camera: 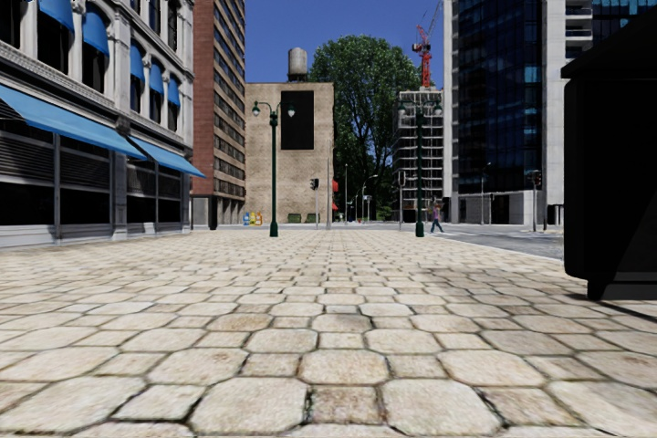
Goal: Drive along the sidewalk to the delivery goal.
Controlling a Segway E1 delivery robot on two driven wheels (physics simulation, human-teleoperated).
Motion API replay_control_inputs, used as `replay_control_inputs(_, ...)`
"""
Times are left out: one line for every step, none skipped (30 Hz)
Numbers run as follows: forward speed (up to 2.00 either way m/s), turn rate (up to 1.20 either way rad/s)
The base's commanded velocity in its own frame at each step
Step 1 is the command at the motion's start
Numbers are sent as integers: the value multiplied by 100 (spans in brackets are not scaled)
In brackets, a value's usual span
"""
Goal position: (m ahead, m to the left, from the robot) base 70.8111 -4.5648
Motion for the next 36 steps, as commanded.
replay_control_inputs(200,0)
replay_control_inputs(200,0)
replay_control_inputs(200,0)
replay_control_inputs(200,0)
replay_control_inputs(200,0)
replay_control_inputs(200,0)
replay_control_inputs(200,0)
replay_control_inputs(200,0)
replay_control_inputs(200,0)
replay_control_inputs(200,0)
replay_control_inputs(200,0)
replay_control_inputs(200,0)
replay_control_inputs(200,0)
replay_control_inputs(200,0)
replay_control_inputs(200,0)
replay_control_inputs(200,0)
replay_control_inputs(200,0)
replay_control_inputs(200,0)
replay_control_inputs(200,0)
replay_control_inputs(200,0)
replay_control_inputs(200,0)
replay_control_inputs(200,0)
replay_control_inputs(200,0)
replay_control_inputs(200,0)
replay_control_inputs(200,0)
replay_control_inputs(200,0)
replay_control_inputs(200,0)
replay_control_inputs(200,0)
replay_control_inputs(200,0)
replay_control_inputs(200,0)
replay_control_inputs(200,0)
replay_control_inputs(200,0)
replay_control_inputs(200,0)
replay_control_inputs(200,0)
replay_control_inputs(200,0)
replay_control_inputs(200,0)
